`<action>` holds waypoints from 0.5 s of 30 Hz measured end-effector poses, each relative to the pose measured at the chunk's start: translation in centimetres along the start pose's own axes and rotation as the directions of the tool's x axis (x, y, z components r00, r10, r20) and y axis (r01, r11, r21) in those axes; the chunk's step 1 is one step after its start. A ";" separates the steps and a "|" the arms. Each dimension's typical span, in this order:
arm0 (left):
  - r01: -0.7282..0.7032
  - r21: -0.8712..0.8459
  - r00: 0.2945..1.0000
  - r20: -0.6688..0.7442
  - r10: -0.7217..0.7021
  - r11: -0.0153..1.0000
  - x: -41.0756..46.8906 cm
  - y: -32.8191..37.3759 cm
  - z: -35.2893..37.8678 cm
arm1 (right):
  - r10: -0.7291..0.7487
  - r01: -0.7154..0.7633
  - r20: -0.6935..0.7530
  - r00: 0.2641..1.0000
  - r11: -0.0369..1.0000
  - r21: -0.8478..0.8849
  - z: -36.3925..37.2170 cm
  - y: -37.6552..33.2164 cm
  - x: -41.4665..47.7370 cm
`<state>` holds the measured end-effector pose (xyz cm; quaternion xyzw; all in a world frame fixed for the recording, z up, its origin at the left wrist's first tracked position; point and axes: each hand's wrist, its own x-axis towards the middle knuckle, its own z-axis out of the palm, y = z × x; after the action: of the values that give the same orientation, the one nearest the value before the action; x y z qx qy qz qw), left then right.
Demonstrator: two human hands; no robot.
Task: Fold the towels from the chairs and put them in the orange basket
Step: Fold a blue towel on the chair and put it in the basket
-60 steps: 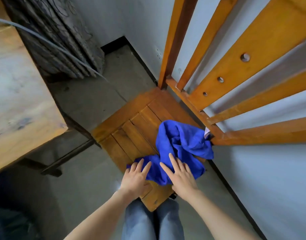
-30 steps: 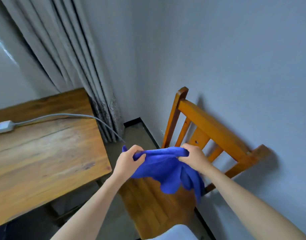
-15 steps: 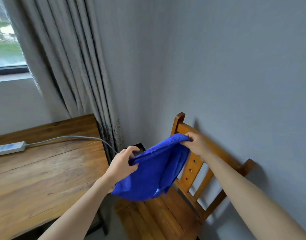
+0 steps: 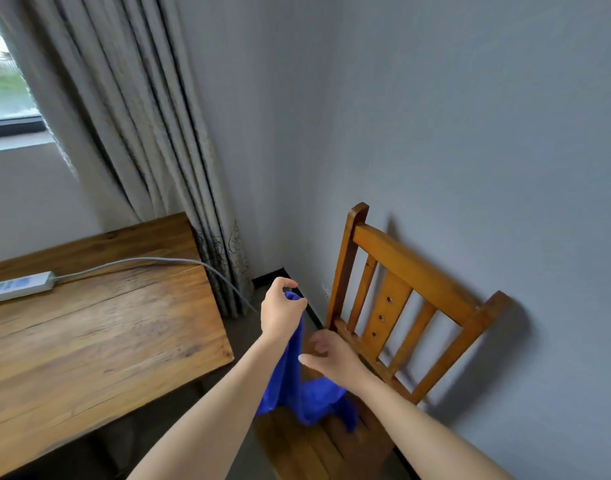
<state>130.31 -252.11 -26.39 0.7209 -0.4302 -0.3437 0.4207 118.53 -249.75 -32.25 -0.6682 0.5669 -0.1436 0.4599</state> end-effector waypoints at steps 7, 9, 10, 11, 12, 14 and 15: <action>0.150 -0.156 0.985 -0.062 -0.162 0.976 0.4 0.3 -0.1 | 0.029 -0.030 -0.105 0.994 1.000 -0.003 3.2 0.8 0.6; 0.201 -0.234 0.972 -0.071 -0.223 0.951 0.8 0.3 -1.0 | 0.014 -0.035 -0.173 0.985 0.993 -0.117 3.4 1.6 1.2; 0.216 -0.260 0.967 -0.074 -0.243 0.941 1.0 0.4 -1.5 | 0.008 -0.046 -0.220 0.976 0.985 -0.168 3.3 2.0 1.5; 0.227 -0.276 0.963 -0.078 -0.257 0.934 1.2 0.3 -1.9 | 0.003 -0.056 -0.258 0.966 0.979 -0.197 3.1 2.3 1.7; 0.233 -0.282 0.961 -0.082 -0.265 0.931 1.4 0.3 -2.3 | 0.002 -0.062 -0.280 0.960 0.977 -0.206 2.9 2.4 2.0; 0.234 -0.275 0.958 -0.097 -0.269 0.933 1.7 -0.1 -3.4 | -0.018 -0.036 -0.275 0.961 0.981 -0.189 1.9 2.3 2.1; 0.233 -0.262 0.958 -0.106 -0.268 0.937 1.9 -0.5 -3.9 | -0.025 -0.011 -0.261 0.965 0.991 -0.136 1.2 2.0 2.1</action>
<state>134.57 -252.52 -25.52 0.7343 -0.2581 -0.3938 0.4889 118.77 -250.91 -35.14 -0.6751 0.6290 -0.1932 0.3336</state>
